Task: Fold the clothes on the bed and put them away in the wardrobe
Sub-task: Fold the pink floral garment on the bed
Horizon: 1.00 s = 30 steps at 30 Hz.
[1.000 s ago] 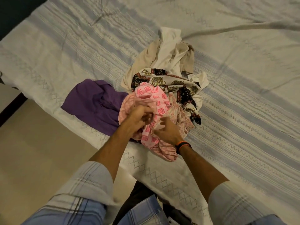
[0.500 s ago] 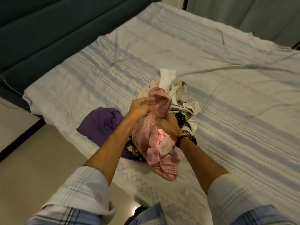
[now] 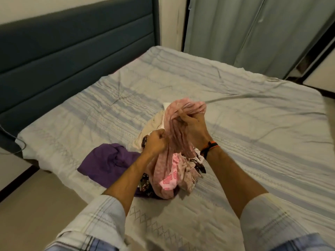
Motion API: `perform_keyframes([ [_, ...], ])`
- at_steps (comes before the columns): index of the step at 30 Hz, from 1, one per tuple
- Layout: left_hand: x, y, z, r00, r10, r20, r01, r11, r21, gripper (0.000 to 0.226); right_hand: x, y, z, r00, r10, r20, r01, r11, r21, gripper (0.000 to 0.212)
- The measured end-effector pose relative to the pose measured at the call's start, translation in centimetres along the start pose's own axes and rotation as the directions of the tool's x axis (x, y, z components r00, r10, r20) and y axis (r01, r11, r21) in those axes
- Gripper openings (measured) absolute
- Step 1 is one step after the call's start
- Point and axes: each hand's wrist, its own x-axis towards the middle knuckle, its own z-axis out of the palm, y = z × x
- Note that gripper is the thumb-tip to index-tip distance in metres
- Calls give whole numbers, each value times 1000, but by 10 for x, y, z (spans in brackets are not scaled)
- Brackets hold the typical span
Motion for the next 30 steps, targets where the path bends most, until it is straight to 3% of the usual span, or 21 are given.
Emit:
perform_keyframes([
  [2,-3,19,3,1000,-14,16,15,995,-96,18,-5,-11,-9,999,-47,7,47,995,-86,16],
  [4,-10,42,7,999,-36,26,41,978,-204,18,-13,-24,-25,996,-78,31,84,948,-306,25],
  [7,-19,75,13,1000,-8,-4,7,955,-296,17,-23,-37,-49,993,17,113,55,796,-602,43],
  [10,-35,114,23,1000,12,-9,-14,926,-378,26,-45,-50,-71,989,121,81,-35,739,-673,43],
  [13,-56,151,35,999,39,-1,-36,907,-420,24,-67,-66,-88,993,116,24,-74,763,-642,22],
  [16,-78,178,49,997,77,2,-68,890,-452,13,-92,-91,-107,999,38,-25,-45,865,-500,12],
  [19,-96,194,67,990,136,30,-116,922,-369,35,-117,-115,-124,995,-34,-97,5,960,-280,16],
  [23,-120,202,107,993,107,53,-98,983,-155,38,-142,-148,-152,981,-55,-184,44,997,-67,16],
  [26,-137,202,139,999,41,17,-41,999,-1,71,-154,-163,-172,963,-57,-262,65,998,22,14],
  [30,-162,218,173,967,186,175,-179,982,-55,71,-164,-183,-190,953,-91,-290,113,992,57,22],
])
